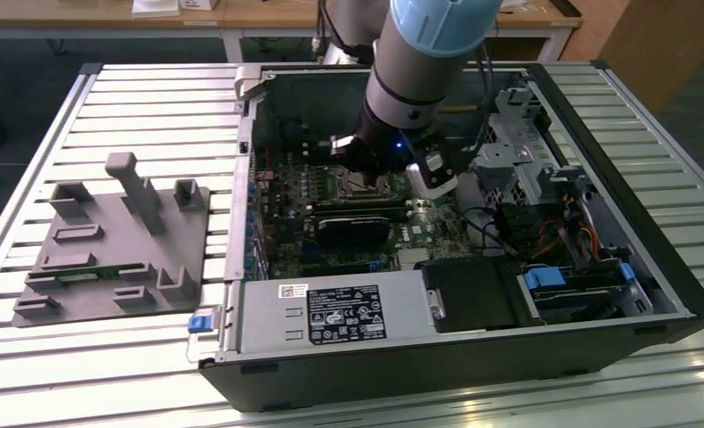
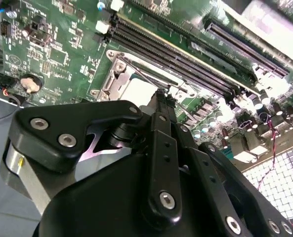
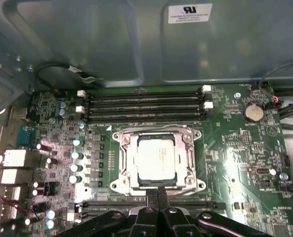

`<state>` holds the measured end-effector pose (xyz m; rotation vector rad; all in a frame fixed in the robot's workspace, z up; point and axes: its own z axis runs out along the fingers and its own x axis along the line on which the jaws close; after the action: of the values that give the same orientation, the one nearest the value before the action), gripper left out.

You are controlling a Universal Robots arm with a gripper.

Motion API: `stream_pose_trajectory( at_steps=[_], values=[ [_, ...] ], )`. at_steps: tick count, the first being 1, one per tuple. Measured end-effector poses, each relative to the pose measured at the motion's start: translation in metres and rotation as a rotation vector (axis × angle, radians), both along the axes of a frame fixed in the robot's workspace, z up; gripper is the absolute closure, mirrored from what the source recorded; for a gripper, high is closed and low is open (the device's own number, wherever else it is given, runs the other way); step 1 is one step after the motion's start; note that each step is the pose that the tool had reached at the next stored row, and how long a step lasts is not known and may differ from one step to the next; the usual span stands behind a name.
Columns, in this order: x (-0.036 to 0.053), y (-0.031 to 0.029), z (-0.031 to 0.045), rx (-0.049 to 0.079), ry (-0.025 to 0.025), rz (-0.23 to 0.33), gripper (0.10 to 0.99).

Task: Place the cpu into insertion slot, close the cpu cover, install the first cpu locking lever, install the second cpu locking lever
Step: 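Install the second cpu locking lever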

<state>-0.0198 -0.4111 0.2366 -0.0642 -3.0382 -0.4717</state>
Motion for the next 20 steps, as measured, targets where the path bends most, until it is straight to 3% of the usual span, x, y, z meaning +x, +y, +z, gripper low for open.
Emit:
stream_pose_trajectory(
  at_steps=[4, 7, 14, 20],
  values=[
    [0.0027, -0.0056, -0.0007, 0.000, 0.0055, 0.000, 0.980],
    [0.0022, -0.0092, -0.0022, 0.000, 0.0066, 0.000, 0.980],
    [-0.0243, -0.0101, -0.0053, 0.000, 0.0066, 0.000, 0.980],
    [-0.0256, -0.0105, -0.0079, 0.000, 0.0069, -0.008, 0.980]
  ],
)
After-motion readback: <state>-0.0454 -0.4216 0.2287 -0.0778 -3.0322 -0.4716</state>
